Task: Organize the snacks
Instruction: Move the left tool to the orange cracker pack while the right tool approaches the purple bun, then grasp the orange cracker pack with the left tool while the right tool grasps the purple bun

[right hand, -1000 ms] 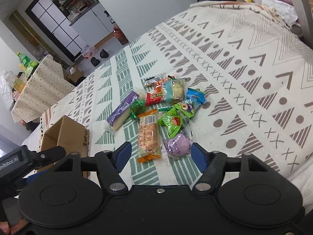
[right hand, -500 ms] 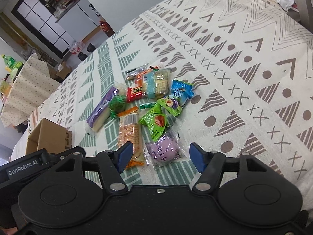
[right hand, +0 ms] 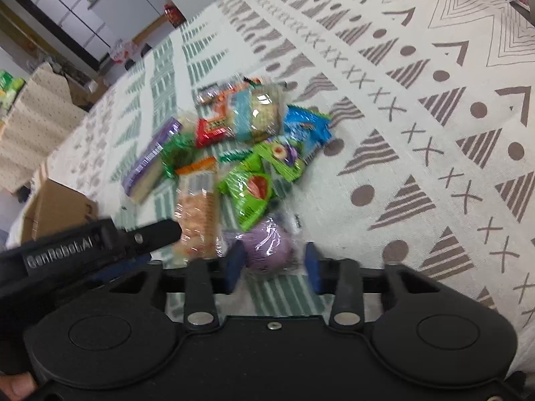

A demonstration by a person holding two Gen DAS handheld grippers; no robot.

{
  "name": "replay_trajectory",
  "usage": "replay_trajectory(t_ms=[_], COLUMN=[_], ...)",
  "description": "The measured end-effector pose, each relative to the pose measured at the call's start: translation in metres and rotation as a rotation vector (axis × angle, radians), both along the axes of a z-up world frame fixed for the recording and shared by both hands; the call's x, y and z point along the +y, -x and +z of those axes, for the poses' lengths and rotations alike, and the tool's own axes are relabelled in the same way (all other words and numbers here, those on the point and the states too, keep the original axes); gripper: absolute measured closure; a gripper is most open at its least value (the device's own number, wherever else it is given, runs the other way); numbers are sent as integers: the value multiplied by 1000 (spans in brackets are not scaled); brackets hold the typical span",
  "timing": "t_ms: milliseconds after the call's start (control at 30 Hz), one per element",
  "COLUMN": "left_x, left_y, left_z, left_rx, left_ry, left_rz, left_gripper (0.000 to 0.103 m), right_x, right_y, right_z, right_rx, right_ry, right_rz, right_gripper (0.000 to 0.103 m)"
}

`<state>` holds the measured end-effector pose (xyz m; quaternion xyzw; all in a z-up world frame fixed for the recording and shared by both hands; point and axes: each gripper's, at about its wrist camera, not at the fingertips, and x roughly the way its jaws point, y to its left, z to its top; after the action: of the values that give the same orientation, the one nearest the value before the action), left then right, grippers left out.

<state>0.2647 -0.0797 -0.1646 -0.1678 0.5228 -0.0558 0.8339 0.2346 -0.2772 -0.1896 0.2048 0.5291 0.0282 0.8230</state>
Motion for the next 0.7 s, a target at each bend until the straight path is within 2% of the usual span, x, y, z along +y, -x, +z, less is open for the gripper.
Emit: replay_trajectory(t_ms=[233, 400, 467, 500, 567, 633, 700], left_x=[-13, -22, -21, -20, -20, -15, -11], left_y=[-13, -17, -15, -14, -13, -12, -10], left_z=[-11, -24, -30, -31, -30, -29, -28], left_rx=[17, 42, 56, 51, 51, 56, 61], left_ry=[6, -12, -16, -22, -55, -44, -46], left_rz=[-12, -24, -14, -8, -10, 8, 15], left_gripper=[49, 49, 52, 58, 69, 71, 71], right_x=[-11, -17, -12, -10, -6, -3, 2], right_y=[2, 3, 2, 1, 0, 0, -2], right_z=[2, 4, 7, 8, 9, 9, 8], right_rx=[-18, -33, -39, -44, -46, -52, -52], right_ry=[5, -10, -13, -14, -10, -2, 10], right_rz=[-43, -59, -36, -29, -13, -1, 19], right_gripper=[95, 97, 90, 86, 63, 53, 51])
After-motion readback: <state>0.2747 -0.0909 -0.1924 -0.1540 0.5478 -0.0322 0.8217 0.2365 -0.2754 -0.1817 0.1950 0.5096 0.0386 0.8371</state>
